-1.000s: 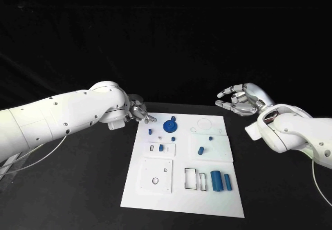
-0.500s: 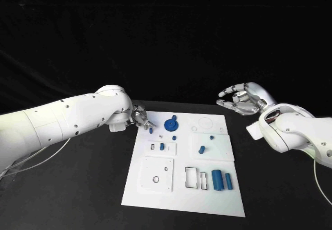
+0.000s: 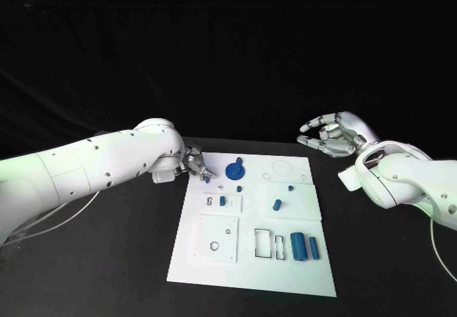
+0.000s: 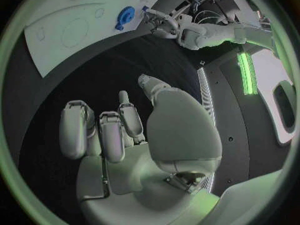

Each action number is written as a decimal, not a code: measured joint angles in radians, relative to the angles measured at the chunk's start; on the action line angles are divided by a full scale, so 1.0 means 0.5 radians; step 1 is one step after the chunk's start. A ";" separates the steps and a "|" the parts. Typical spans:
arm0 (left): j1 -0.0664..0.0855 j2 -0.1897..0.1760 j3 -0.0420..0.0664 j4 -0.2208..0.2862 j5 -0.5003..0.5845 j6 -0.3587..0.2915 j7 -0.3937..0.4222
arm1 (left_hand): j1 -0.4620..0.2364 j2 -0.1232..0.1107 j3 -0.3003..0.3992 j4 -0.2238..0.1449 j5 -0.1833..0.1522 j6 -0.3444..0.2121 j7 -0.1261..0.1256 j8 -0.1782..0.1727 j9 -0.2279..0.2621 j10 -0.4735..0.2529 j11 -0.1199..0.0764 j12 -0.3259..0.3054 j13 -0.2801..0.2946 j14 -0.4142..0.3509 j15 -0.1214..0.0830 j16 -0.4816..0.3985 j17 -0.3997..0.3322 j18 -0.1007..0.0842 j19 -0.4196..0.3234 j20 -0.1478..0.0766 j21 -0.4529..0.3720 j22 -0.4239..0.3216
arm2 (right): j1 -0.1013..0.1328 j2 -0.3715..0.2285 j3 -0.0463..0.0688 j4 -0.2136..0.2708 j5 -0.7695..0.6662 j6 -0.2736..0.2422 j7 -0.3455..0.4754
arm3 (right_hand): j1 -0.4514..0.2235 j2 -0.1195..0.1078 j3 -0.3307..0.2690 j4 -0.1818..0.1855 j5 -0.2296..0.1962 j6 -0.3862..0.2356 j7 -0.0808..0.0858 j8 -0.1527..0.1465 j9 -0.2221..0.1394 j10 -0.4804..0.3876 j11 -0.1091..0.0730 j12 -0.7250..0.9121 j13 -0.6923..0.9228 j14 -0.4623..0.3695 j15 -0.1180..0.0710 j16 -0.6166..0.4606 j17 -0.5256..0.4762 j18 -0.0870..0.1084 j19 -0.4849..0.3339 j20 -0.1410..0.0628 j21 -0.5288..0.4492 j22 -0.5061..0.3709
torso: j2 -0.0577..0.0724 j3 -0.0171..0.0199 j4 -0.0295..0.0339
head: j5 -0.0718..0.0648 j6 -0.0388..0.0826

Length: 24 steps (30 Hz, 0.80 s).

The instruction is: Assemble the parts on the task board

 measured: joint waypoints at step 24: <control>-0.001 -0.004 0.001 0.002 0.015 -0.045 -0.004 | 0.231 0.105 0.073 -0.034 0.000 0.043 -0.028 0.060 0.035 0.024 -0.024 0.030 0.012 0.006 -0.006 0.000 0.000 0.000 0.000 0.000 0.000 0.009 | 0.000 0.001 0.000 -0.002 -0.048 0.001 -0.001 | 0.000 0.000 0.000 0.000 0.009 0.000 0.000 0.001 0.000 0.000 0.000 0.000 0.000 0.000 0.000 0.000 0.000 0.000 0.000 0.000 0.000 -0.001 | -0.002 0.0000 0.000 | -0.006 -0.005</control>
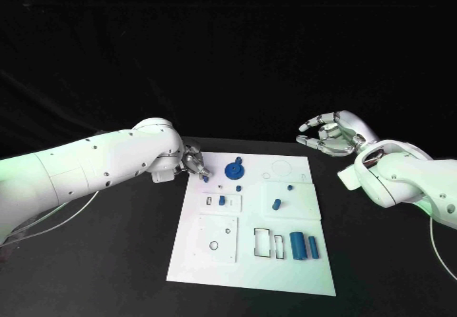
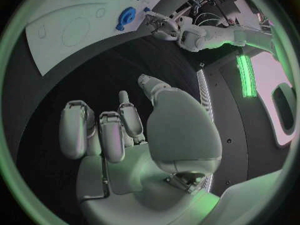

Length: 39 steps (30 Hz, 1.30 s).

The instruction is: Assemble the parts on the task board

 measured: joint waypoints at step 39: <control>-0.024 -0.342 0.011 0.445 0.392 -0.267 0.105 | 0.251 -0.113 0.362 -0.014 0.023 -0.052 0.002 0.116 0.112 0.072 -0.014 0.055 0.026 0.002 -0.016 0.000 0.000 0.000 0.007 -0.007 0.008 0.028 | 0.000 -0.005 0.000 -0.011 -0.002 -0.001 0.001 | 0.000 0.000 0.000 0.000 0.019 0.000 0.000 0.007 -0.001 0.000 0.000 0.000 -0.002 0.000 0.000 0.000 0.000 0.000 -0.008 -0.008 -0.023 0.001 | -0.002 -0.0019 0.004 | 0.006 -0.026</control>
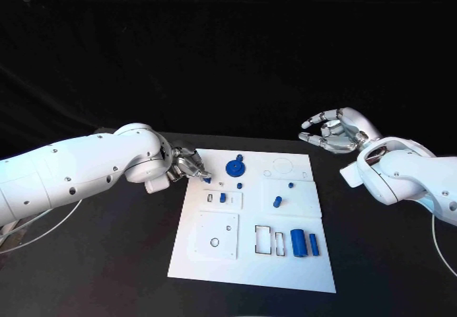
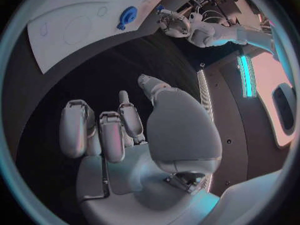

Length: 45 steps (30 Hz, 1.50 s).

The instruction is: Assemble the parts on the task board

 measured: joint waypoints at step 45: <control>-0.105 -0.049 -0.039 0.230 -0.452 -0.011 -0.041 | -0.059 -0.073 0.109 -0.032 0.007 0.041 -0.012 0.008 0.008 0.050 -0.007 0.055 0.063 0.000 0.000 0.000 0.000 0.000 0.007 -0.007 0.017 -0.001 | -0.019 0.020 -0.003 -0.012 0.008 0.006 0.002 | 0.000 0.000 0.006 0.006 0.000 0.000 0.000 0.000 0.000 0.000 0.000 -0.008 -0.003 0.000 0.000 0.000 0.001 0.000 0.000 0.000 0.000 -0.001 | 0.004 0.0031 -0.003 | 0.017 -0.013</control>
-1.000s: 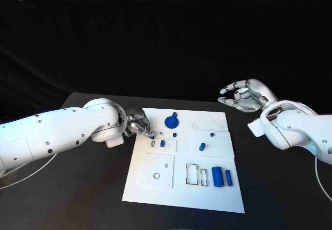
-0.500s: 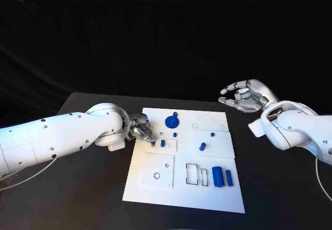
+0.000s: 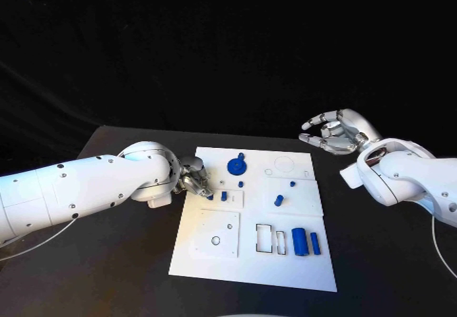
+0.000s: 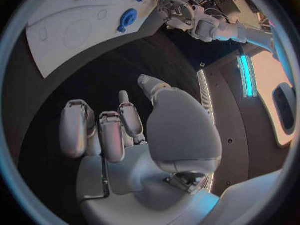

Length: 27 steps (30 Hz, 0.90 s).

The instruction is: Assemble the parts on the task board

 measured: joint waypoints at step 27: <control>0.003 0.025 -0.001 -0.014 -0.007 0.014 -0.025 | -0.197 -0.059 0.158 -0.097 -0.007 0.065 -0.044 0.031 0.029 0.062 -0.046 0.070 0.073 -0.011 -0.033 0.000 0.000 0.000 0.004 -0.019 0.015 0.000 | -0.006 0.000 0.000 -0.007 0.002 0.000 0.003 | 0.000 0.000 0.000 0.000 0.008 0.000 0.000 0.000 -0.002 0.000 0.000 0.000 0.000 0.000 0.000 0.000 0.000 0.000 0.000 0.000 0.000 0.001 | 0.000 -0.0012 -0.002 | -0.008 0.002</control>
